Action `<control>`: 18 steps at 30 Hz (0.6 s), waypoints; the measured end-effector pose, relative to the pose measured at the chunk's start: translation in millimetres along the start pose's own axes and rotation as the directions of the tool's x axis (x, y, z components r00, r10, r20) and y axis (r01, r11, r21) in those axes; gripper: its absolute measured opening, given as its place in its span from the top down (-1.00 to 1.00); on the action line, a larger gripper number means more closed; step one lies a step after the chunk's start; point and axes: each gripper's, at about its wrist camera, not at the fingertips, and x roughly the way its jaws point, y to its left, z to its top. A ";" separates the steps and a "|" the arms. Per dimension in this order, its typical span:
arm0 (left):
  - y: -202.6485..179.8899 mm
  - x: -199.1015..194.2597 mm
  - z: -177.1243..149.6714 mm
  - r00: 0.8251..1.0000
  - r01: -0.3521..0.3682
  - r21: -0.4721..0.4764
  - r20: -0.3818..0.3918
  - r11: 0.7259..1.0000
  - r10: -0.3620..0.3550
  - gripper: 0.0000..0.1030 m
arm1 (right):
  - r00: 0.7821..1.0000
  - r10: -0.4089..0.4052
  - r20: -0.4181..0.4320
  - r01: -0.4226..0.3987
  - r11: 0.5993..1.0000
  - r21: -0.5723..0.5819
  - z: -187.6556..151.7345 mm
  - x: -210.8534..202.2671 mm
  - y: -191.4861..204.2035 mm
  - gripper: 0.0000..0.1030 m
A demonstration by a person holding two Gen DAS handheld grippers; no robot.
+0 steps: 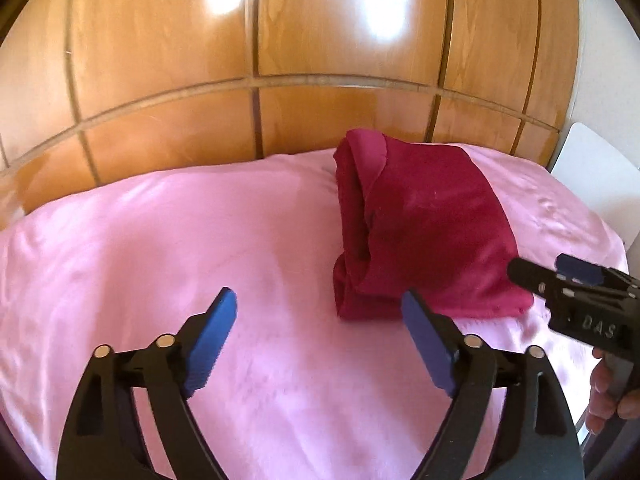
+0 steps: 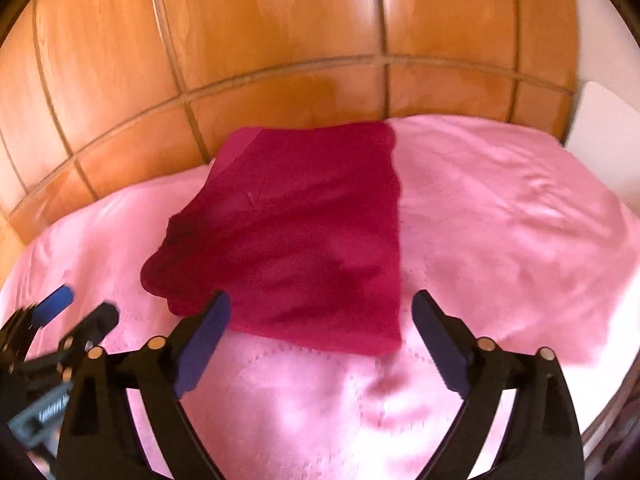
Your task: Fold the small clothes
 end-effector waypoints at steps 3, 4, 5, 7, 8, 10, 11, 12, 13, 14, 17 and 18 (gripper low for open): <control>0.1 -22.2 -6.4 0.999 -0.032 -0.005 0.044 0.999 0.032 -0.80 | 0.997 -0.049 0.058 0.048 0.999 0.026 -3.8 -18.2 2.7 -0.95; 0.9 -27.1 -8.2 0.998 -0.035 -0.010 0.052 0.999 0.036 -0.80 | 0.995 -0.066 0.079 0.063 0.997 0.038 -7.5 -25.6 3.4 -0.95; 1.4 -34.3 -10.5 0.997 -0.041 -0.016 0.064 0.999 0.042 -0.81 | 0.993 -0.078 0.088 0.074 0.996 0.042 -8.3 -28.0 4.4 -0.95; 0.6 -40.8 -13.2 0.995 -0.055 -0.019 0.077 0.998 0.056 -0.89 | 0.989 -0.112 0.100 0.108 0.993 0.042 -12.3 -33.1 6.7 -0.95; 0.3 -44.0 -14.6 0.995 -0.061 -0.021 0.080 0.998 0.063 -0.89 | 0.987 -0.123 0.107 0.119 0.992 0.041 -13.9 -33.4 6.8 -0.95; 1.6 -50.4 -17.6 0.994 -0.065 -0.036 0.089 0.997 0.068 -0.92 | 0.982 -0.143 0.125 0.140 0.990 0.033 -16.8 -38.8 9.2 -0.95; 2.2 -53.0 -18.7 0.993 -0.067 -0.042 0.091 0.997 0.070 -0.92 | 0.979 -0.153 0.132 0.151 0.988 0.026 -18.0 -41.1 11.2 -0.95; 2.9 -55.3 -20.2 0.993 -0.072 -0.048 0.092 0.996 0.076 -0.92 | 0.978 -0.157 0.134 0.155 0.988 0.023 -19.4 -43.7 12.1 -0.95; 2.9 -56.3 -21.8 0.993 -0.072 -0.051 0.091 0.996 0.077 -0.92 | 0.978 -0.160 0.135 0.158 0.987 0.024 -20.4 -45.2 12.8 -0.95; 2.5 -57.0 -22.7 0.993 -0.074 -0.051 0.088 0.996 0.078 -0.92 | 0.977 -0.164 0.138 0.162 0.986 0.026 -21.2 -46.5 13.4 -0.95; 2.4 -59.3 -25.3 0.992 -0.097 -0.043 0.079 0.994 0.100 -0.92 | 0.974 -0.180 0.140 0.179 0.984 0.018 -25.2 -51.0 16.5 -0.95; 2.9 -60.3 -26.3 0.992 -0.095 -0.045 0.081 0.994 0.098 -0.92 | 0.974 -0.181 0.139 0.180 0.983 0.017 -26.1 -51.4 16.4 -0.95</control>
